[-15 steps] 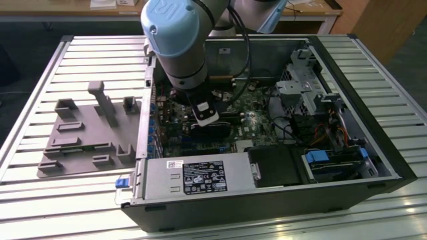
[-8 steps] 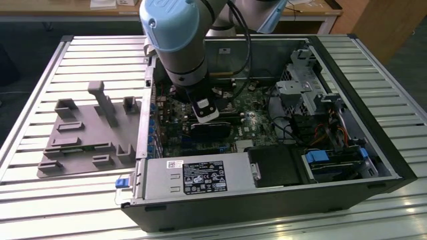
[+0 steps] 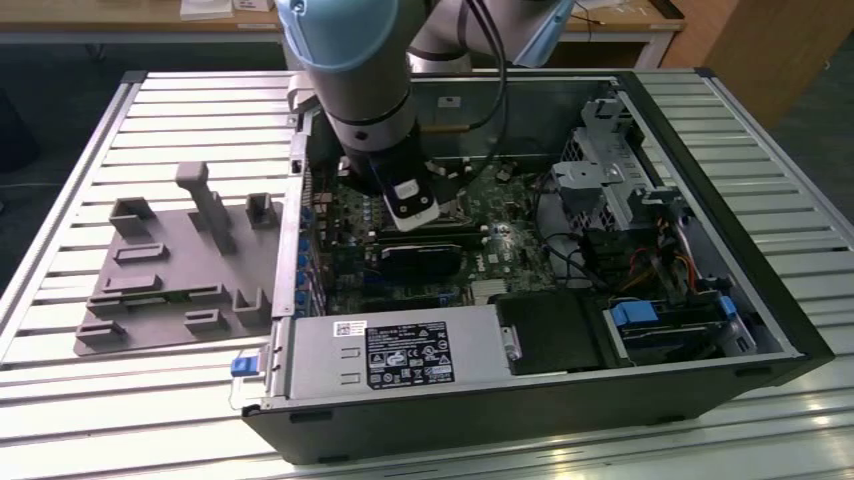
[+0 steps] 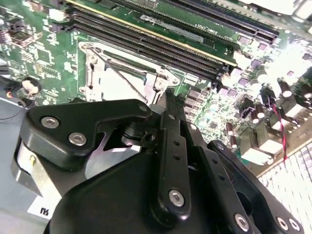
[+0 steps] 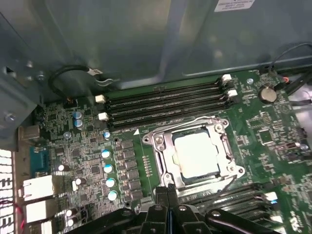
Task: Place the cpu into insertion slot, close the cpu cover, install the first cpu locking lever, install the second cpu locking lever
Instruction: 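Install the second cpu locking lever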
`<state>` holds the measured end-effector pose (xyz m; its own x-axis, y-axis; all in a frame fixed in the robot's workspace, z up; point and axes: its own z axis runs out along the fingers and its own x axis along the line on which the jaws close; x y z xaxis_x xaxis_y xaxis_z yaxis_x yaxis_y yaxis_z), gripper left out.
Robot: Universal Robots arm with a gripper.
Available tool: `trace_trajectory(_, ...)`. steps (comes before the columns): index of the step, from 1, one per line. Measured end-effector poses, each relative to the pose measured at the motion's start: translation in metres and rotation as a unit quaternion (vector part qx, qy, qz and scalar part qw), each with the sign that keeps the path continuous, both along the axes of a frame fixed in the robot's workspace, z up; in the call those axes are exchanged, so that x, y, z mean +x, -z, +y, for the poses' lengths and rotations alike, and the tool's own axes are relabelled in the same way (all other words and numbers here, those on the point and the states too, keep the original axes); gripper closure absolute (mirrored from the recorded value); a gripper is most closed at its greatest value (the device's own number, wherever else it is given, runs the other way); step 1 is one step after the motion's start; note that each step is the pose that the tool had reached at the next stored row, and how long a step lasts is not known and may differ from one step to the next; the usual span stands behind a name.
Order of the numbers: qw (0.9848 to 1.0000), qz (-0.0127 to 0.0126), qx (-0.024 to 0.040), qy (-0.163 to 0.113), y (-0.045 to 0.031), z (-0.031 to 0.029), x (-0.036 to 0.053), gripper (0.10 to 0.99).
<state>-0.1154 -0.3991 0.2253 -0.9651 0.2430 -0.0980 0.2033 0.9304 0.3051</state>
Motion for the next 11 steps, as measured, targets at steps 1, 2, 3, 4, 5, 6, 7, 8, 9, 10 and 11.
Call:
trace_trajectory(1,1.0,-0.0001,-0.0038,0.0,-0.0017,0.0001,0.0001,0.984)
trace_trajectory(2,1.0,0.0,-0.008,0.0,-0.0033,0.0001,0.0001,0.984)
trace_trajectory(3,0.9999,0.0,-0.0122,0.0,-0.0054,0.0001,0.0001,0.984)
trace_trajectory(4,0.9999,0.0001,-0.0152,0.0,-0.0077,0.0001,0.0001,0.984)
trace_trajectory(5,0.9998,0.0,-0.0174,0.001,-0.0105,0.0002,0.0002,0.984)
trace_trajectory(6,0.9998,0.0,-0.0193,0.001,-0.0135,0.0003,0.0003,0.984)
trace_trajectory(7,0.9998,0.0,-0.021,0.001,-0.0166,0.0004,0.0003,0.984)
trace_trajectory(8,0.9997,0.0,-0.0228,0.001,-0.0197,0.0005,0.0004,0.984)
trace_trajectory(9,0.9997,0.0,-0.0254,0.002,-0.0221,0.0005,0.0005,0.984)
trace_trajectory(10,0.9996,-0.0001,-0.0291,0.002,-0.0238,0.0006,0.0009,0.984)
trace_trajectory(11,0.9994,0.0,-0.0339,0.003,-0.0254,0.0005,0.0016,0.984)
